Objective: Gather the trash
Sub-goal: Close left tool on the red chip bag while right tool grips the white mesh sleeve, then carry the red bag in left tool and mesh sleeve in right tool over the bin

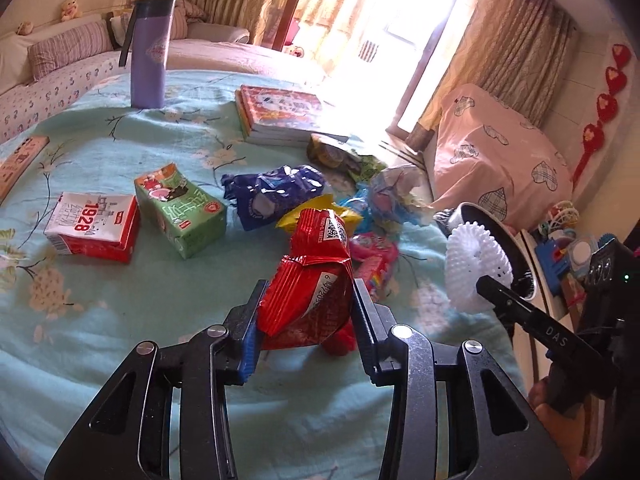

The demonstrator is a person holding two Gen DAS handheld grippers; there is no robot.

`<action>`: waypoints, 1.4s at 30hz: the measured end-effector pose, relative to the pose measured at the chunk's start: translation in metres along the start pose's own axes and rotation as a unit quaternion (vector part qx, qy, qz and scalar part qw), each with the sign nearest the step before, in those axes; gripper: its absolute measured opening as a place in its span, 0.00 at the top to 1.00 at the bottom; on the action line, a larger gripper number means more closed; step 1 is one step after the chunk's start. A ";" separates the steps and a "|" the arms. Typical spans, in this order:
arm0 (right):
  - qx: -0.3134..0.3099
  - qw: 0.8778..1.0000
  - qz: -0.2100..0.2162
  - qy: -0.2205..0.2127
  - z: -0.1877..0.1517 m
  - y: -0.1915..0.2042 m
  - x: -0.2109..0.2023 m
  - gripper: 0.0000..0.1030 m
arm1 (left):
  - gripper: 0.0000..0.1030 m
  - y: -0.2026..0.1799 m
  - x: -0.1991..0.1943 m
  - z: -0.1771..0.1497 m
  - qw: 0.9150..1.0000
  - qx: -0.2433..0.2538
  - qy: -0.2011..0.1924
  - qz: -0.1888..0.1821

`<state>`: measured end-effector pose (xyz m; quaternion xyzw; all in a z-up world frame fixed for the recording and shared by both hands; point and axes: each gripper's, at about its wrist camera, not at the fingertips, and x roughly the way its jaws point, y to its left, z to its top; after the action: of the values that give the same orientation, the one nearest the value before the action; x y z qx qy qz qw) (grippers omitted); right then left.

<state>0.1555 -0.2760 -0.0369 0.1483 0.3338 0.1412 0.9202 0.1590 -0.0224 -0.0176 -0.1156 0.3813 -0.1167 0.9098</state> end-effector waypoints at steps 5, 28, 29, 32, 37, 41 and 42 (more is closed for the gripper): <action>-0.002 1.000 0.004 -0.007 -0.001 -0.002 -0.018 0.79 | 0.63 -0.023 -0.009 -0.001 1.000 0.020 -0.006 -0.020; 0.043 0.997 -0.056 -0.040 0.011 -0.085 -0.071 0.78 | 0.63 -0.154 0.037 0.004 0.989 0.116 0.026 -0.094; 0.044 0.997 -0.057 -0.039 0.013 -0.088 -0.070 0.78 | 0.63 -0.160 0.041 0.006 0.988 0.119 0.028 -0.095; 0.045 0.996 -0.063 -0.033 0.017 -0.099 -0.070 0.78 | 0.63 -0.174 0.049 0.012 0.987 0.124 0.031 -0.100; 0.043 0.996 -0.072 -0.029 0.026 -0.112 -0.070 0.78 | 0.63 -0.188 0.063 0.019 0.985 0.132 0.036 -0.103; 0.043 0.996 -0.076 -0.028 0.033 -0.122 -0.071 0.76 | 0.63 -0.199 0.075 0.023 0.984 0.136 0.043 -0.103; 0.043 0.996 -0.076 -0.026 0.035 -0.124 -0.070 0.76 | 0.63 -0.202 0.078 0.024 0.984 0.137 0.045 -0.104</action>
<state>0.1473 -0.4209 -0.0165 0.1650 0.3260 0.0522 0.9294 0.2049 -0.2341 0.0072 -0.0238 0.3884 -0.2665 0.8818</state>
